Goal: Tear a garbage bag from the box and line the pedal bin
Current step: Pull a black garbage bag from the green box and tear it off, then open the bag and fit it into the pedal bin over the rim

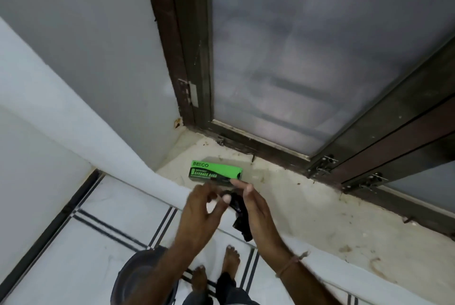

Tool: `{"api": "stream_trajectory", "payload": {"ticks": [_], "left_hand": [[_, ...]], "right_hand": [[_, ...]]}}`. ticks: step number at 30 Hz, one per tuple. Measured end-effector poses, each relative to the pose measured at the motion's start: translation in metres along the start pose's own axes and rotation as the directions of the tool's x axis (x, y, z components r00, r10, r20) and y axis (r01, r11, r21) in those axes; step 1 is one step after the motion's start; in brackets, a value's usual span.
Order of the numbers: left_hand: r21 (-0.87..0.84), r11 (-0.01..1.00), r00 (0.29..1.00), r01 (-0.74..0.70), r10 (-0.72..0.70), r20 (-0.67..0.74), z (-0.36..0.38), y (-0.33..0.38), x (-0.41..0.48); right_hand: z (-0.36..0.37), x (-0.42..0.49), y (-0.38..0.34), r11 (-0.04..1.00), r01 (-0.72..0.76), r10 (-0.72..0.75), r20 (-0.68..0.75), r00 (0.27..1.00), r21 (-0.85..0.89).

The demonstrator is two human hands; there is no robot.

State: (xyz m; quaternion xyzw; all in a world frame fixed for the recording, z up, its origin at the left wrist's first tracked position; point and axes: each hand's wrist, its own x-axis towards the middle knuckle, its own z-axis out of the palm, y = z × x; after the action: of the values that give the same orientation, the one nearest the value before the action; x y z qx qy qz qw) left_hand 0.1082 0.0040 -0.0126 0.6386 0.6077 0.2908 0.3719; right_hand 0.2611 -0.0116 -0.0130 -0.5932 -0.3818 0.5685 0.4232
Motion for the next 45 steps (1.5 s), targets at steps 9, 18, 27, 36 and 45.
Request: {"api": "stream_trajectory", "payload": {"ticks": [9,18,27,36,45], "left_hand": [[-0.597,0.704,0.913,0.384,-0.387,0.131,-0.042,-0.031,-0.047],[-0.813,0.348,0.777,0.466,-0.6,0.189,-0.125,-0.113,-0.116],[-0.478,0.784,0.917,0.396,-0.362,0.166,-0.29,-0.22,-0.262],[-0.166,0.961,0.975,0.222,-0.221,0.022,-0.37,-0.271,-0.355],[-0.485,0.871,0.972,0.077,0.042,0.23,-0.369,-0.216,-0.402]], "right_hand": [[0.067,-0.029,0.012,0.999,-0.029,0.034,0.144,0.989,-0.032],[0.154,-0.085,0.054,0.996,-0.043,0.039,-0.06,0.997,-0.073],[0.288,-0.23,0.089,0.998,-0.07,0.069,-0.125,0.99,0.001],[0.376,-0.334,0.072,0.997,0.029,-0.037,-0.109,0.993,-0.077],[0.415,-0.367,0.063,0.986,0.164,-0.165,-0.083,0.983,-0.018]]}}
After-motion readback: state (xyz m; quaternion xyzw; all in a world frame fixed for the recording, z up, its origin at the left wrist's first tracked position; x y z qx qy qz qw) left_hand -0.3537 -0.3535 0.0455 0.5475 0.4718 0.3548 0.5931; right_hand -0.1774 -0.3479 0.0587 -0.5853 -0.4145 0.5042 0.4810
